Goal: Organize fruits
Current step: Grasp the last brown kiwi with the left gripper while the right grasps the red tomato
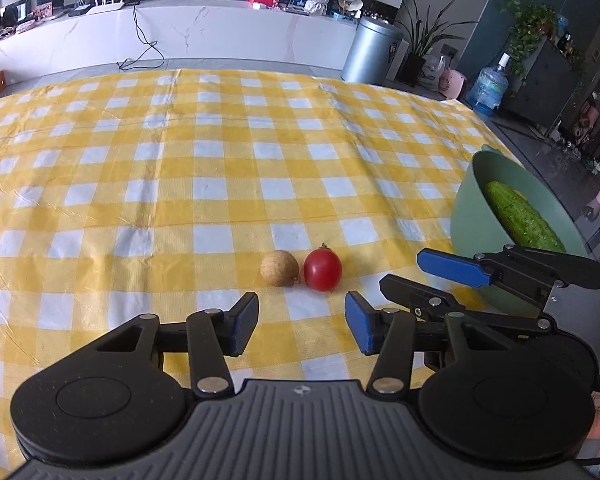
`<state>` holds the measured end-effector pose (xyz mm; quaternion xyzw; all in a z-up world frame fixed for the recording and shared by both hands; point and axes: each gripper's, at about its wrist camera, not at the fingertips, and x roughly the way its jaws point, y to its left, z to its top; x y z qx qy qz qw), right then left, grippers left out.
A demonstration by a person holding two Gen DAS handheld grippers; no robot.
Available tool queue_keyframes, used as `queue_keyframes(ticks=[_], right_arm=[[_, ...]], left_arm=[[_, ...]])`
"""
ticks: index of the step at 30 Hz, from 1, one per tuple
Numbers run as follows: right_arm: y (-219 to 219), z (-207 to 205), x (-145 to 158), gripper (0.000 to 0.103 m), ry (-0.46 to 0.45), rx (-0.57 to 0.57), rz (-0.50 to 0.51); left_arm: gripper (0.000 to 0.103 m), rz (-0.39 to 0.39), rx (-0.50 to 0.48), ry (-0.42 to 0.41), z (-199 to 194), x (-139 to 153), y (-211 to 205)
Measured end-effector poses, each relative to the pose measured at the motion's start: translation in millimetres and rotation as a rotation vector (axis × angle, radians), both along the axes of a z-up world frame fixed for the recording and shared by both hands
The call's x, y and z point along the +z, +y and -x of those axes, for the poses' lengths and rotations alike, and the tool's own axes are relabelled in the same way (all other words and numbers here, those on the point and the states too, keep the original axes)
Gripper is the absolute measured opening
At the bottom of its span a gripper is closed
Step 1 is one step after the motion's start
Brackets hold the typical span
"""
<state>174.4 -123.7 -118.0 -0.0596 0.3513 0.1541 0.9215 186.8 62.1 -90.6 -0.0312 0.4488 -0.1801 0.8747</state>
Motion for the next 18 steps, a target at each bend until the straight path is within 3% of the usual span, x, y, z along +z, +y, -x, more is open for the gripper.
queue_keyframes(ticks=[5, 9, 18], right_arm=[[1, -7, -11, 0.033, 0.023, 0.002, -0.032], [5, -9, -16, 0.033, 0.023, 0.014, -0.017], [6, -13, -24, 0.033, 0.046, 0.015, -0.027]], left_arm=[[0.053, -0.067, 0.027, -0.017, -10, -9, -5], [0.048, -0.078, 0.029, -0.021, -16, -14, -6], [0.048, -0.118, 0.014, -0.051, -21, -21, -12]])
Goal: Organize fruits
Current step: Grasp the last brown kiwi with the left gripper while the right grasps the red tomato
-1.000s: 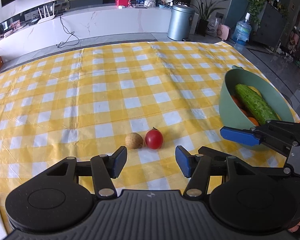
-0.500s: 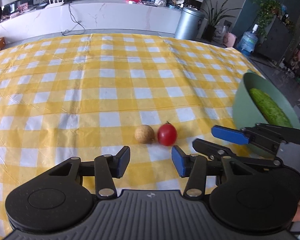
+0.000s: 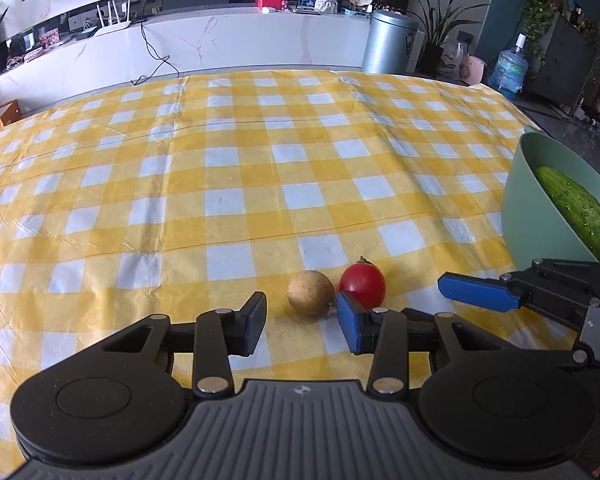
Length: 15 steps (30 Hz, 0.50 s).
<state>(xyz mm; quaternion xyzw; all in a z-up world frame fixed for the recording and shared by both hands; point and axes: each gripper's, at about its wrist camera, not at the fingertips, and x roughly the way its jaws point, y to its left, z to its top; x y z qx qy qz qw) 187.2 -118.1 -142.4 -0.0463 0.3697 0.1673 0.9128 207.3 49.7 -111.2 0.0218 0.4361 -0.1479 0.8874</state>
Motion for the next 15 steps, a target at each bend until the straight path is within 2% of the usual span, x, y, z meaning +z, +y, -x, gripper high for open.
queue_keyframes(ticks=[7, 9, 11, 15], right_arm=[[0, 0, -1, 0.033, 0.002, 0.002, -0.004], [1, -1, -2, 0.033, -0.004, 0.004, -0.009], [3, -2, -2, 0.033, -0.008, 0.011, -0.012], [10, -1, -3, 0.033, -0.030, 0.040, 0.000]], left_arm=[[0.047, -0.004, -0.019, -0.010, -5, -3, -5], [0.037, 0.005, -0.032, -0.009, -5, -3, -7], [0.033, 0.006, -0.040, -0.008, -5, -4, -9], [0.031, 0.000, -0.030, 0.000, -4, -3, -8]])
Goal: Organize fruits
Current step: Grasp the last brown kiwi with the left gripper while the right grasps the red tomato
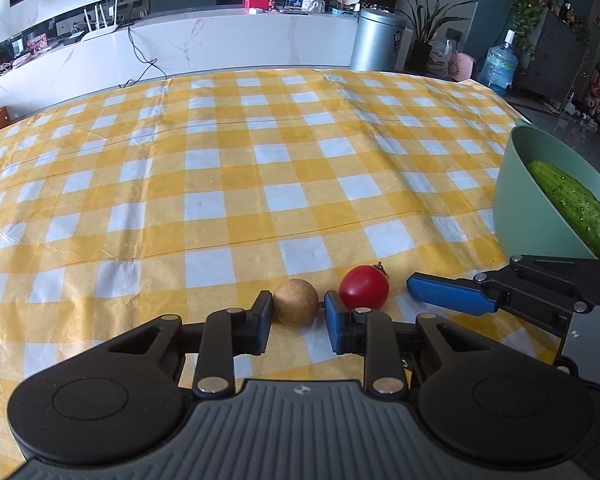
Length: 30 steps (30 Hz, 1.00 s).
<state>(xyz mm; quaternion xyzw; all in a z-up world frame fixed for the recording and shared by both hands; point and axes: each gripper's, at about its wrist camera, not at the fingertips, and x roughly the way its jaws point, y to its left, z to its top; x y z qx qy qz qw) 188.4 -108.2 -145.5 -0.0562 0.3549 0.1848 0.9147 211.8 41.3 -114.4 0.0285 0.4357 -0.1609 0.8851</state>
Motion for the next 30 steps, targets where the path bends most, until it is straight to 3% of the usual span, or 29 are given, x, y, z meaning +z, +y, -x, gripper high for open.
queue_keyframes(ticks=[11, 30], right_arm=[[8, -8, -2, 0.034, -0.025, -0.004, -0.030], [8, -8, -2, 0.029, -0.028, -0.017, -0.082]], left_arm=[[0.031, 0.018, 0.137, 0.024, -4, 4, 23], [0.031, 0.026, 0.139, 0.021, -3, 6, 24]])
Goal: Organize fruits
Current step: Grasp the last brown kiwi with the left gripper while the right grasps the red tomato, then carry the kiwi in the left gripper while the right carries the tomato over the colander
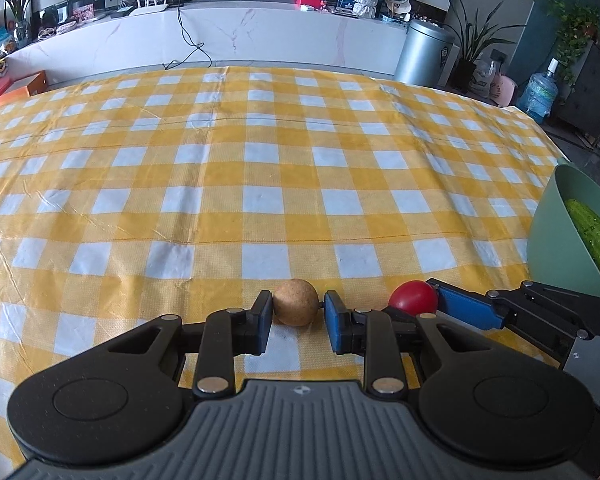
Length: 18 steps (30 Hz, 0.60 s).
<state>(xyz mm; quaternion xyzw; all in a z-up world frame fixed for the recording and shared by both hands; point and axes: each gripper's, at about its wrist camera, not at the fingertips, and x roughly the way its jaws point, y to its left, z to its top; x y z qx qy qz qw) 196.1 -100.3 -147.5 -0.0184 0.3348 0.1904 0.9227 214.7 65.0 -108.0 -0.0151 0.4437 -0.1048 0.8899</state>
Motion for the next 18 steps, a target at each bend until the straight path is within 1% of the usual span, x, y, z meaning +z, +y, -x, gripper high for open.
queue_keyframes(ticks=[8, 12, 15, 18], right_arm=[[-1, 9, 7, 0.028, -0.001, -0.007, 0.021], [-8, 12, 11, 0.028, 0.031, -0.026, -0.016], [-12, 18, 15, 0.028, 0.025, -0.036, -0.008], [-16, 25, 20, 0.028, 0.025, -0.041, -0.021]], left_arm=[[0.031, 0.001, -0.018, -0.017, 10, 7, -4], [0.031, 0.010, -0.012, -0.014, 16, 10, -5], [0.031, 0.011, -0.001, -0.015, 22, 12, -6], [0.031, 0.001, 0.010, -0.013, 27, 15, -7]])
